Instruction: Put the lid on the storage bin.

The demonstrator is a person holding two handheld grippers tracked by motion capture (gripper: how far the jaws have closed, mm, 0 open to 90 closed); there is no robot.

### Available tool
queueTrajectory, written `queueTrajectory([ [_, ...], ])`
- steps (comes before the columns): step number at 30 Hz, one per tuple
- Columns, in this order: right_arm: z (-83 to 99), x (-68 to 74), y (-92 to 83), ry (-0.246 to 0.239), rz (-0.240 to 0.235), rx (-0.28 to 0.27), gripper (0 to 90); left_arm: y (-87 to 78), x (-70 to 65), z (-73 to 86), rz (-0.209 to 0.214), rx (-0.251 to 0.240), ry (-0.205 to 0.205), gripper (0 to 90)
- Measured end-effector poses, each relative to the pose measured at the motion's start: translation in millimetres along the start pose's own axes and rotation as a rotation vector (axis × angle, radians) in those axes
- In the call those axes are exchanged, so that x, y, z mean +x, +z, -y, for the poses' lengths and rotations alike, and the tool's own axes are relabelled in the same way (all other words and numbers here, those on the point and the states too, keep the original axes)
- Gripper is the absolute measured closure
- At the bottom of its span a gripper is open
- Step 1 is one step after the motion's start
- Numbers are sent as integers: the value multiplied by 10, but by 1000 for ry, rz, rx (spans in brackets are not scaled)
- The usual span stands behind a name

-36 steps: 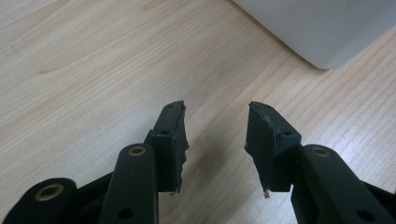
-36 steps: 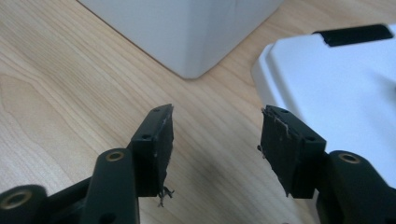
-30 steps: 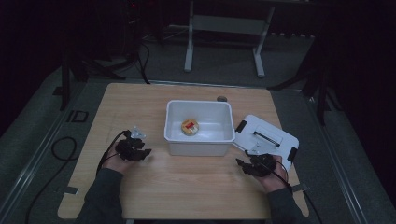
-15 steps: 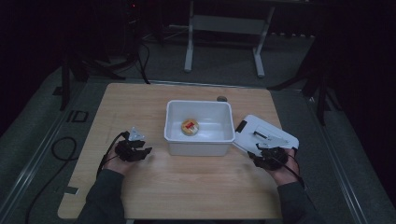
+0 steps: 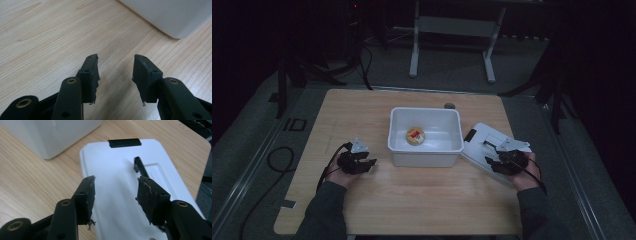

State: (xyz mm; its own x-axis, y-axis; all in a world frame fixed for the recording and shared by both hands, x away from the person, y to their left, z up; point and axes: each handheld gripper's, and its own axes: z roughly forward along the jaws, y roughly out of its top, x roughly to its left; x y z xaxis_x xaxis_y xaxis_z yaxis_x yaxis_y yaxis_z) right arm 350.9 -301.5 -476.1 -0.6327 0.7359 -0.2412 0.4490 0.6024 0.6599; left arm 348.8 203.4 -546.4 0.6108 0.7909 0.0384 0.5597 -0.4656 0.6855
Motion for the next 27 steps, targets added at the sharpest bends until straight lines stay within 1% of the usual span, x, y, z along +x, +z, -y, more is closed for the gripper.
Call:
queueTrajectory([
  [5, -54, -108, -30, -21, 17, 26, 474, 9, -10, 2, 5, -4, 3, 553],
  [7, -81, -144, -36, -30, 18, 36, 485, 15, -6, 5, 8, 3, 5, 551],
  [10, -130, -191, -35, -55, 21, 63, 500, 18, -6, 6, 10, 1, 4, 549],
  [11, -144, -198, -33, -54, 21, 68, 508, 19, -8, 7, 12, 1, 5, 547],
  [15, -222, -263, -15, -91, 19, 110, 535, 27, -12, 8, 18, 9, 10, 545],
  [18, -261, -302, 8, -106, 9, 131, 557, 29, -12, 9, 22, 10, 10, 543],
  [21, -288, -337, 48, -110, -1, 155, 575, 29, -11, 9, 25, 10, 9, 543],
  [23, -303, -356, 79, -119, -4, 171, 582, 37, -14, 11, 28, 15, 5, 537],
  [27, -332, -386, 130, -134, -13, 202, 592, 45, -18, 13, 30, 23, 9, 536],
])
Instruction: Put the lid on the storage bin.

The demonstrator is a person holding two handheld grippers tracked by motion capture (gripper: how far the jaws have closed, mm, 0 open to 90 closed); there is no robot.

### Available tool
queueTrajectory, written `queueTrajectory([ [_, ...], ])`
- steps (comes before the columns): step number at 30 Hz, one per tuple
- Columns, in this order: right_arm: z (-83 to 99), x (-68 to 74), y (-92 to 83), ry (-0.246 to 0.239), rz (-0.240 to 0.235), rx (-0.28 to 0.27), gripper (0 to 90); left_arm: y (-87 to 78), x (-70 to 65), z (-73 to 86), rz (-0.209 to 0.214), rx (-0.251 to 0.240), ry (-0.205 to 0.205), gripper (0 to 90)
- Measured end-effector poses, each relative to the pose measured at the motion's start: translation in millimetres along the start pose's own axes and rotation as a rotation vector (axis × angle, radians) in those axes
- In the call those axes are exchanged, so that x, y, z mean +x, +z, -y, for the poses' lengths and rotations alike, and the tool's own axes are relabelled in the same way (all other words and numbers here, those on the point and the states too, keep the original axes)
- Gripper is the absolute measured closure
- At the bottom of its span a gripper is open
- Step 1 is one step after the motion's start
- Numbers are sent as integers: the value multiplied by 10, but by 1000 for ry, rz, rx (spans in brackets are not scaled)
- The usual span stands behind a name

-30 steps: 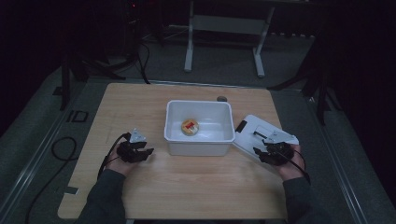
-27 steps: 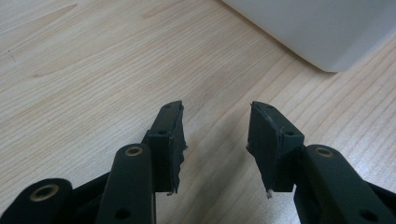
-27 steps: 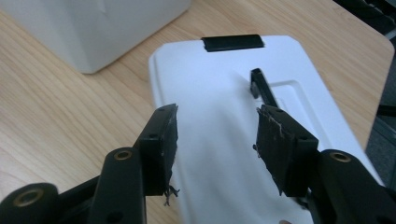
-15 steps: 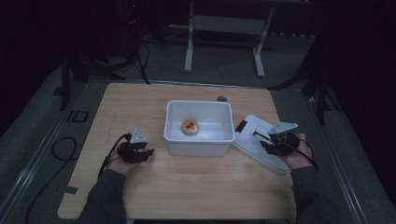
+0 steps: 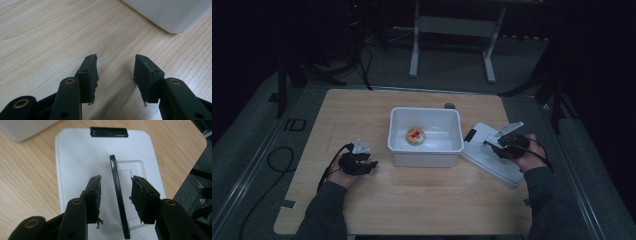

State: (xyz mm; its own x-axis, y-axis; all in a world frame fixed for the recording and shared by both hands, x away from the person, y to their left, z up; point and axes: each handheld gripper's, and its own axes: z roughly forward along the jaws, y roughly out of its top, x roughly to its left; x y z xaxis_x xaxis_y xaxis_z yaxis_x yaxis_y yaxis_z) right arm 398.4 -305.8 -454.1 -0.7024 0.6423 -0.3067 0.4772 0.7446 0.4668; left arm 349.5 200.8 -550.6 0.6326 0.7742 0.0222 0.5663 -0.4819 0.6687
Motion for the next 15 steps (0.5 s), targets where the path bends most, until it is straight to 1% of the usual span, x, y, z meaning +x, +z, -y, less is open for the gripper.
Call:
queueTrajectory([
  [4, -40, -31, 47, -22, 3, 50, 600, 2, -2, 0, 2, -2, 0, 535],
  [7, -68, -46, 70, -26, -5, 74, 616, -3, 2, 1, 3, -1, -2, 534],
  [11, -109, -43, 92, -45, -22, 96, 621, -4, 0, 1, 3, -2, -3, 534],
  [12, -123, -40, 99, -57, -24, 106, 624, -4, 0, 1, 2, -2, -2, 534],
  [13, -123, -40, 99, -57, -24, 106, 624, -4, 0, 1, 2, -2, -2, 534],
  [15, -150, -32, 120, -75, -23, 135, 632, -5, 1, 1, 3, -3, -2, 534],
])
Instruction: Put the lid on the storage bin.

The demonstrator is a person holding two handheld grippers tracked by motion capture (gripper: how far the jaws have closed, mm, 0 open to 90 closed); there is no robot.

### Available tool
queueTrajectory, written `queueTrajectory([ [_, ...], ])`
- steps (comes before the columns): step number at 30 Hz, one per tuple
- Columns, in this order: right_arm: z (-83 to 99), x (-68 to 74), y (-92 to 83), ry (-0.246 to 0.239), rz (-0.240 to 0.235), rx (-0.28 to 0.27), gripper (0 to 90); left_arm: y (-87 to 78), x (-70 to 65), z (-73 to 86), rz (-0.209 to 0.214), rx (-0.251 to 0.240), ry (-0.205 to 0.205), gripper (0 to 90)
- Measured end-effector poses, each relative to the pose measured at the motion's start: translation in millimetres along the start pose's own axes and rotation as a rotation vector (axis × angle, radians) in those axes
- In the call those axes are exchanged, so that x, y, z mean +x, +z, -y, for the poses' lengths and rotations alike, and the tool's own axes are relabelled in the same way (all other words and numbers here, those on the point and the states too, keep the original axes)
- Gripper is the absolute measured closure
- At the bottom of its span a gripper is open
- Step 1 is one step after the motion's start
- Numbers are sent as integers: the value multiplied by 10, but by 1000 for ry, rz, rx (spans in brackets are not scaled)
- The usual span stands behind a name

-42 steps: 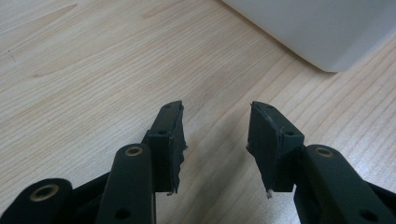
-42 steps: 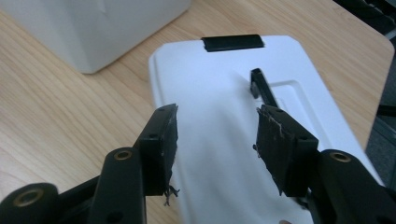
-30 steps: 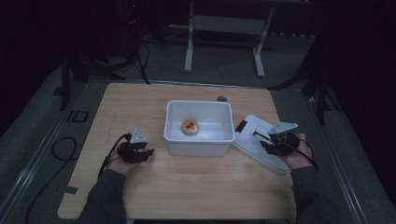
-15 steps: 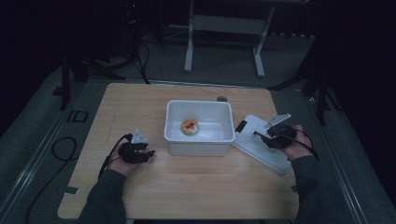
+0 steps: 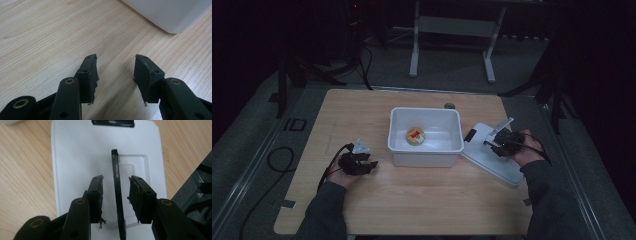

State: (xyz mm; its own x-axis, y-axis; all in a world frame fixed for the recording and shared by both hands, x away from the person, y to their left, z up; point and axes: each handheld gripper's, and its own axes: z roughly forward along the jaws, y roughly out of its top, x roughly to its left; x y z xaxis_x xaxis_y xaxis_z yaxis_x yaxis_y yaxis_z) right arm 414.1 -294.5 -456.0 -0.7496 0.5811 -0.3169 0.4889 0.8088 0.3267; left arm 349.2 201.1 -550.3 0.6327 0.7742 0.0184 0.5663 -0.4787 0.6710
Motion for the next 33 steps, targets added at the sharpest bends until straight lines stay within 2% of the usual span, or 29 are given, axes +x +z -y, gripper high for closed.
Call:
queueTrajectory([
  [9, -34, -49, 82, -6, -25, 61, 673, -2, 3, 1, 1, -2, -3, 534],
  [10, -42, -72, 113, -7, -34, 84, 675, 3, 0, 1, 2, 4, -1, 532],
  [12, -48, -82, 124, -7, -43, 87, 675, 3, -3, 0, 3, 2, 0, 530],
  [14, -52, -84, 132, -6, -44, 93, 679, 1, -4, -1, 3, 0, -1, 530],
  [17, -71, -98, 174, -21, -40, 131, 701, -3, -7, -2, 4, -1, -2, 530],
  [21, -80, -106, 192, -21, -45, 143, 721, -2, -10, -2, 4, 0, 0, 528],
  [22, -94, -111, 224, -27, -43, 169, 725, 0, -11, -2, 4, 1, 1, 528],
  [33, -169, -109, 274, -51, -50, 222, 745, 5, -11, 0, 5, 4, 0, 523],
])
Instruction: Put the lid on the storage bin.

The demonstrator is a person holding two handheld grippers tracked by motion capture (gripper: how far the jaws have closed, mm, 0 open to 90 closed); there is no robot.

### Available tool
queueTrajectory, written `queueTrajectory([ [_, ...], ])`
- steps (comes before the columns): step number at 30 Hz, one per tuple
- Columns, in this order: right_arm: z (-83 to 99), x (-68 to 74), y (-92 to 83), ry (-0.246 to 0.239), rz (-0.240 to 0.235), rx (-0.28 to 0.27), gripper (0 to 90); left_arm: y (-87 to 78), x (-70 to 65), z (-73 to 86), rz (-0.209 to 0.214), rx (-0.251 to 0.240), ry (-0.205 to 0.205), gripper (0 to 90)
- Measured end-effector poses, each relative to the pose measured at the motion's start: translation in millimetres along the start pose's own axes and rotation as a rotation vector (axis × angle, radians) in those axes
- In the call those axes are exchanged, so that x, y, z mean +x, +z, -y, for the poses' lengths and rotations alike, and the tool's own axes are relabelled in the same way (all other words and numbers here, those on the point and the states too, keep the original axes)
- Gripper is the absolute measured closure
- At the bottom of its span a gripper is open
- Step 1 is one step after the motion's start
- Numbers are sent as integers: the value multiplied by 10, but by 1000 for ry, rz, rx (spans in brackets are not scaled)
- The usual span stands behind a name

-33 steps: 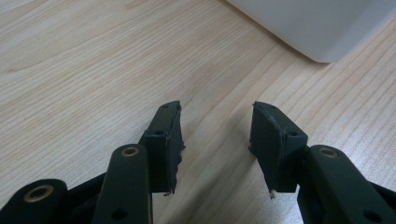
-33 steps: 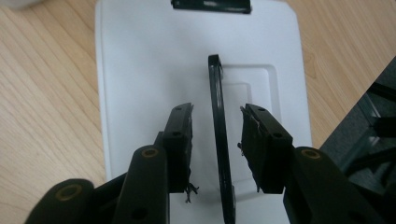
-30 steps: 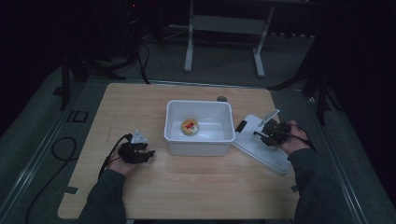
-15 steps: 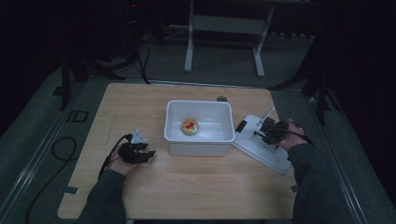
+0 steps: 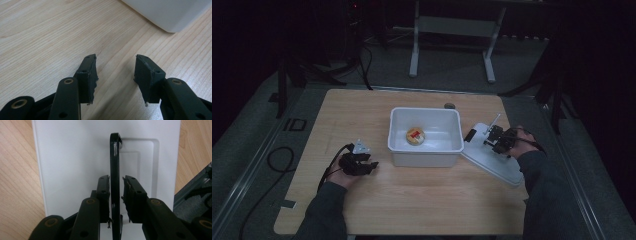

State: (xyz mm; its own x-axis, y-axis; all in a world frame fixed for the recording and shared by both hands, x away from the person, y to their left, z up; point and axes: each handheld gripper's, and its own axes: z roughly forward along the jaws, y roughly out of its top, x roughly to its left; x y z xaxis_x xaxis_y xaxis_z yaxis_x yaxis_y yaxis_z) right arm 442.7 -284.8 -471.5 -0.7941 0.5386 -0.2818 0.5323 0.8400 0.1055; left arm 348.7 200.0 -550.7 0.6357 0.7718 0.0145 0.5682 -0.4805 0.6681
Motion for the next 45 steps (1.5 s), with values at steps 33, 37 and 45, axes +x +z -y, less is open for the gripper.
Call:
queueTrajectory([
  [33, -14, -73, 11, -71, -24, 50, 842, 4, -8, 0, 7, -1, 0, 524],
  [37, -2, -78, 8, -83, -23, 51, 842, 4, -7, 0, 8, -1, 1, 524],
  [45, 18, -91, -44, -95, -25, 39, 842, 3, -9, 0, 7, 0, 2, 523],
])
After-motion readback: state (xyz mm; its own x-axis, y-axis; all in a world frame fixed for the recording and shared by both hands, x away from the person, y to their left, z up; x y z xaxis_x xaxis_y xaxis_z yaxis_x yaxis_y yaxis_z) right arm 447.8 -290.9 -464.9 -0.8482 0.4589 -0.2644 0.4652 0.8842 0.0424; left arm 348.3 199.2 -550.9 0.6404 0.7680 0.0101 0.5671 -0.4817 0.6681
